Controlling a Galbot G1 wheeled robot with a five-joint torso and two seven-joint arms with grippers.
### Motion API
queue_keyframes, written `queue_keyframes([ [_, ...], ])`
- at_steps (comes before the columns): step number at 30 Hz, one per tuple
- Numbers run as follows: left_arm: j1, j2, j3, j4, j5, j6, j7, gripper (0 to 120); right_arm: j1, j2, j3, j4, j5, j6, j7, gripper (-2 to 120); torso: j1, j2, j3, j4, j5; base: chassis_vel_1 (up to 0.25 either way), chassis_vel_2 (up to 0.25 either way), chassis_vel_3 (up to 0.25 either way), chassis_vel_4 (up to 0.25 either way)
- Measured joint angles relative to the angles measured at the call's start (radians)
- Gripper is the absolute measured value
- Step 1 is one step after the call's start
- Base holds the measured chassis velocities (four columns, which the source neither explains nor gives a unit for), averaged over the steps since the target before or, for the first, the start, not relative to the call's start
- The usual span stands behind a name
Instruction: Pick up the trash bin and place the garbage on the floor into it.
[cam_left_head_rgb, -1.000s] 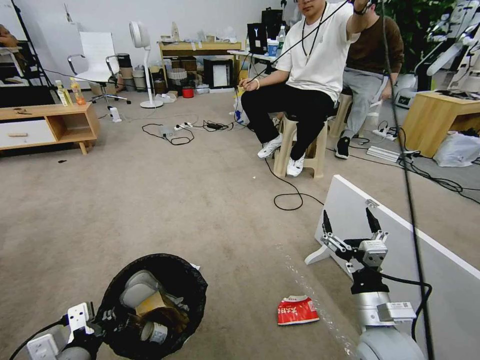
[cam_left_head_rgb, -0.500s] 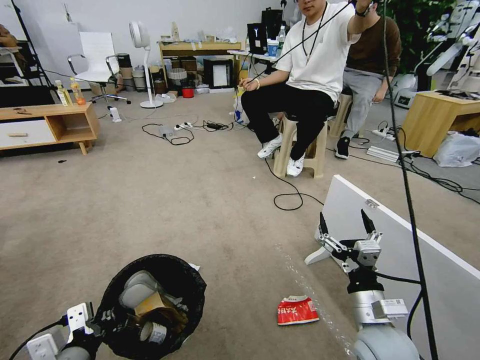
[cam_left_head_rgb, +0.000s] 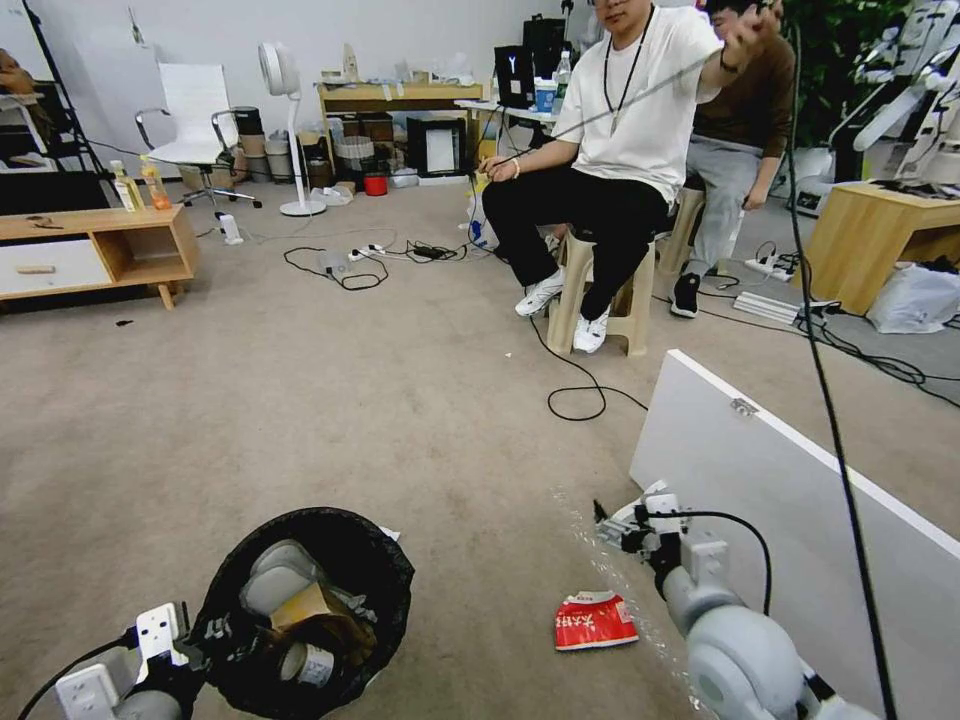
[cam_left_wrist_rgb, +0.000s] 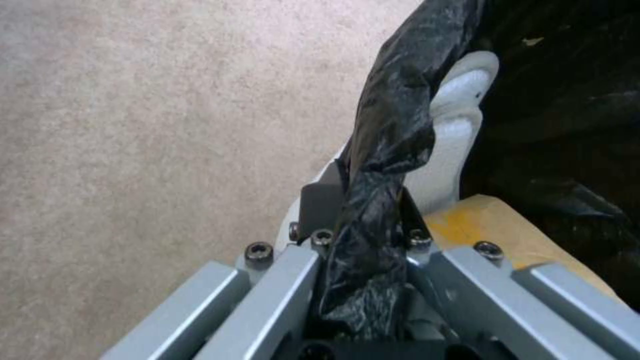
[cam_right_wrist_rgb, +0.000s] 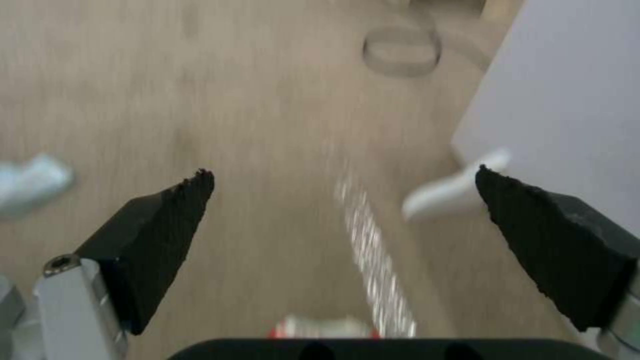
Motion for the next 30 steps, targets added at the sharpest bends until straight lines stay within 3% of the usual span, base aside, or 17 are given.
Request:
queue_keyframes([
  [1, -0.007, 0.007, 0.006, 0.01, -0.004, 0.002, 0.0, 2, 0.011, -0.01, -0.009, -0.018, 0.06, -0.066, 0.007, 100, 0.0, 0.0, 0.0, -0.0005, -0.0002, 0.0, 0.0, 0.0, 0.0],
  [4, -0.015, 0.015, 0.011, 0.021, -0.008, 0.004, 0.0, 2, 0.027, -0.023, -0.025, -0.052, 0.117, -0.125, 0.013, 100, 0.0, 0.0, 0.0, -0.0006, 0.0, 0.0, 0.0, 0.0, 0.0],
  [13, -0.026, 0.026, 0.027, 0.043, -0.011, 0.006, -0.001, 2, 0.05, -0.051, -0.074, -0.129, 0.192, -0.229, -0.009, 100, 0.0, 0.0, 0.0, -0.0001, 0.0, 0.0, 0.0, 0.0, 0.0],
  [18, -0.027, 0.025, 0.026, 0.045, -0.011, 0.006, 0.0, 2, 0.075, -0.072, -0.123, -0.168, 0.176, -0.24, -0.035, 100, 0.0, 0.0, 0.0, -0.0002, 0.0, 0.0, 0.0, 0.0, 0.0],
  [21, -0.024, 0.02, 0.027, 0.046, -0.006, 0.005, 0.002, 2, 0.087, -0.096, -0.159, -0.228, 0.012, -0.227, -0.128, 100, 0.0, 0.0, 0.0, -0.0004, 0.0, 0.0, 0.0, 0.0, 0.0],
  [25, -0.023, 0.014, 0.029, 0.048, 0.0, 0.003, 0.003, 2, 0.103, -0.11, -0.197, -0.274, -0.091, -0.187, -0.182, 100, 0.0, 0.0, 0.0, -0.0006, -0.0001, 0.0, 0.0, 0.0, 0.0],
  [30, -0.022, 0.007, 0.029, 0.05, 0.006, 0.0, 0.005, 2, 0.159, -0.107, -0.28, -0.391, -0.23, -0.065, -0.25, 100, 0.0, 0.0, 0.0, -0.0002, 0.0001, 0.0, 0.0, 0.0, 0.0],
])
